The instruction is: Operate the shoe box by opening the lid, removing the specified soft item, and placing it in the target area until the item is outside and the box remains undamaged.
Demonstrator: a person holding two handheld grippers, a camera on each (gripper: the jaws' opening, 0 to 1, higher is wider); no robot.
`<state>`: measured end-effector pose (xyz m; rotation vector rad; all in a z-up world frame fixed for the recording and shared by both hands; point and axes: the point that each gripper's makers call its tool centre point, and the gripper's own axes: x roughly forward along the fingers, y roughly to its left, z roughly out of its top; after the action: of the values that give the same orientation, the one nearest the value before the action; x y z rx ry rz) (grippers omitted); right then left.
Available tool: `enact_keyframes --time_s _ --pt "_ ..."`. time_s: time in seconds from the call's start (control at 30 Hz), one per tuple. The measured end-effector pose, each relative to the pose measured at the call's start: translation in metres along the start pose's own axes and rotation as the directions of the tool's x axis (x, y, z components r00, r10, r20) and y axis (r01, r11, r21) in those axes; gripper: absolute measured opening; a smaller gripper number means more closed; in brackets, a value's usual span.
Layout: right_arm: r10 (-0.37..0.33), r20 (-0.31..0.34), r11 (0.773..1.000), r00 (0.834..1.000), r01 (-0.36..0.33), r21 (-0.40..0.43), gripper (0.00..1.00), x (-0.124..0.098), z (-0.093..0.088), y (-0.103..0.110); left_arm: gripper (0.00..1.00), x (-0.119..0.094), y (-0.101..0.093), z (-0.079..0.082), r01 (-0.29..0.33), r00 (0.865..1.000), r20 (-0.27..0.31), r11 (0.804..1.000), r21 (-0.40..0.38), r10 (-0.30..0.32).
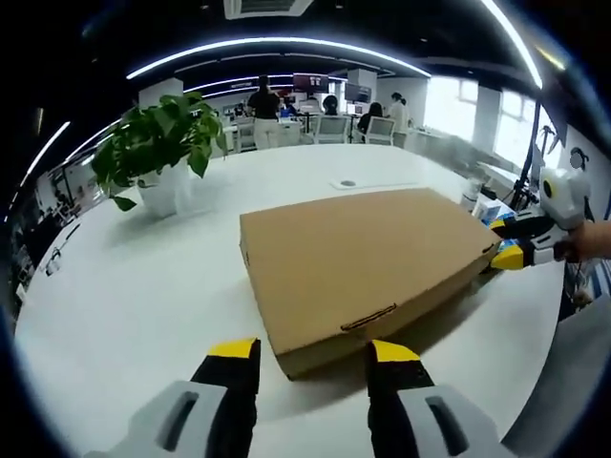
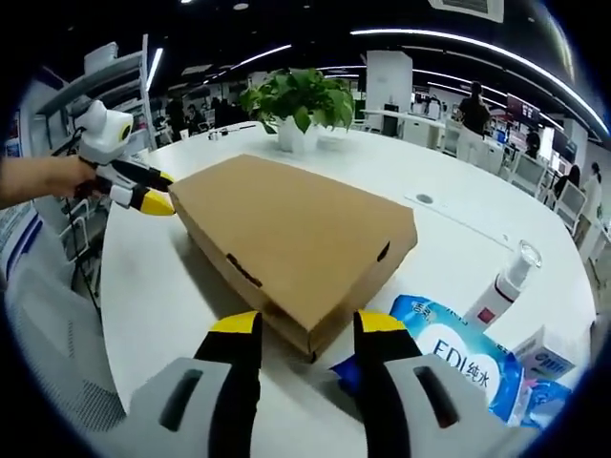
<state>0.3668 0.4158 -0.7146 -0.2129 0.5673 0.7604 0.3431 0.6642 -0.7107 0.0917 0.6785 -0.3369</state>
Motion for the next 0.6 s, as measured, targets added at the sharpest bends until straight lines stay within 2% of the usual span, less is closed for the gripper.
enact_keyframes --time_s 0.3,0.6 --pt "-0.032 0.035 0.999 0.999 0.032 0.008 0.45 -0.026 0.003 -0.015 0.59 -0.025 -0.010 0.002 -0.023 0.999 0.049 1.000 0.003 0.023" --pt "-0.089 0.073 0.996 0.993 0.086 0.037 0.55 -0.068 -0.005 -0.032 0.69 -0.048 -0.038 0.001 -0.003 0.997 0.079 0.999 0.032 0.000"
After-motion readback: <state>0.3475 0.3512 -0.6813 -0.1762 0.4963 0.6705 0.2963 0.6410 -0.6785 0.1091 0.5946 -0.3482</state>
